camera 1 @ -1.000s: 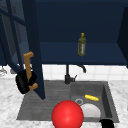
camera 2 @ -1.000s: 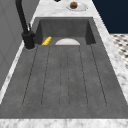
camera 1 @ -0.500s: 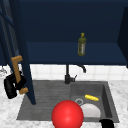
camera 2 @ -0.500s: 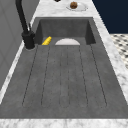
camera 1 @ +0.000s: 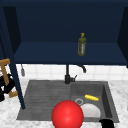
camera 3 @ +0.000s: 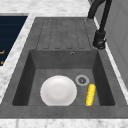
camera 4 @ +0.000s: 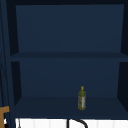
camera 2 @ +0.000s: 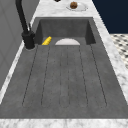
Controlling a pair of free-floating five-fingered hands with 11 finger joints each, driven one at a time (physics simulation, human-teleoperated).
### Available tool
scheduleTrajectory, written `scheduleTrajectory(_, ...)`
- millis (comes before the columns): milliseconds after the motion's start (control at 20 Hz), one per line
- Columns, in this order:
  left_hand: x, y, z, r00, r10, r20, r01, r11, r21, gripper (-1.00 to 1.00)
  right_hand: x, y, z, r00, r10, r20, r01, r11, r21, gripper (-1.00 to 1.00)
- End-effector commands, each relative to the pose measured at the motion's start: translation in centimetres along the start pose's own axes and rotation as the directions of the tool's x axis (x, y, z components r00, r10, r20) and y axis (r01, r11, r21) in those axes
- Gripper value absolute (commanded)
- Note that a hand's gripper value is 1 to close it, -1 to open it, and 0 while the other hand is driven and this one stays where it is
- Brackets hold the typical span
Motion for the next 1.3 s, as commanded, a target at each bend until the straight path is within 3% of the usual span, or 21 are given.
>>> scheduleTrajectory(0,1.4,3.4,2.3,0.9998,-0.018,-0.001,0.018,0.9986,0.049,1.00,0.0,0.0,0.0,1.000,0.000,0.000,0.000,1.000,0.000,0.00)
scheduleTrajectory(100,1.0,4.7,1.9,0.9999,-0.006,-0.014,0.007,0.9989,0.047,1.00,0.0,0.0,0.0,1.000,0.000,0.000,0.000,1.000,0.000,0.00)
scheduleTrajectory(500,-0.5,9.2,2.4,0.9992,0.039,-0.012,-0.038,0.9971,0.066,1.00,0.0,0.0,0.0,1.000,0.000,0.000,0.000,1.000,0.000,0.00)
scheduleTrajectory(600,-0.9,10.1,2.0,0.9981,0.055,-0.027,-0.053,0.9961,0.071,1.00,0.0,0.0,0.0,1.000,0.000,0.000,0.000,1.000,0.000,0.00)
scheduleTrajectory(900,-1.5,9.0,0.6,0.9950,0.099,-0.011,-0.098,0.9939,0.050,1.00,0.0,0.0,0.0,1.000,0.000,0.000,0.000,1.000,0.000,0.00)
scheduleTrajectory(950,-0.8,9.1,0.1,0.9954,0.096,0.010,-0.096,0.9935,0.061,-1.00,0.0,0.0,0.0,1.000,0.000,0.000,0.000,1.000,0.000,0.00)
scheduleTrajectory(1000,-0.2,9.6,-0.5,0.9982,0.050,0.034,-0.051,0.9985,0.022,-1.00,0.0,0.0,0.0,1.000,0.000,0.000,0.000,1.000,0.000,0.00)
scheduleTrajectory(1050,0.3,10.1,-0.8,0.9981,0.038,0.048,-0.039,0.9990,0.021,-1.00,0.0,0.0,0.0,1.000,0.000,0.000,0.000,1.000,0.000,0.00)
scheduleTrajectory(1100,0.6,10.8,-0.9,0.9972,0.039,0.064,-0.041,0.9989,0.021,-1.00,0.0,0.0,0.0,1.000,0.000,0.000,0.000,1.000,0.000,0.00)
scheduleTrajectory(1250,1.8,12.5,-1.2,0.9963,0.050,0.071,-0.051,0.9986,0.016,-1.00,0.0,0.0,0.0,1.000,0.000,0.000,0.000,1.000,0.000,0.00)
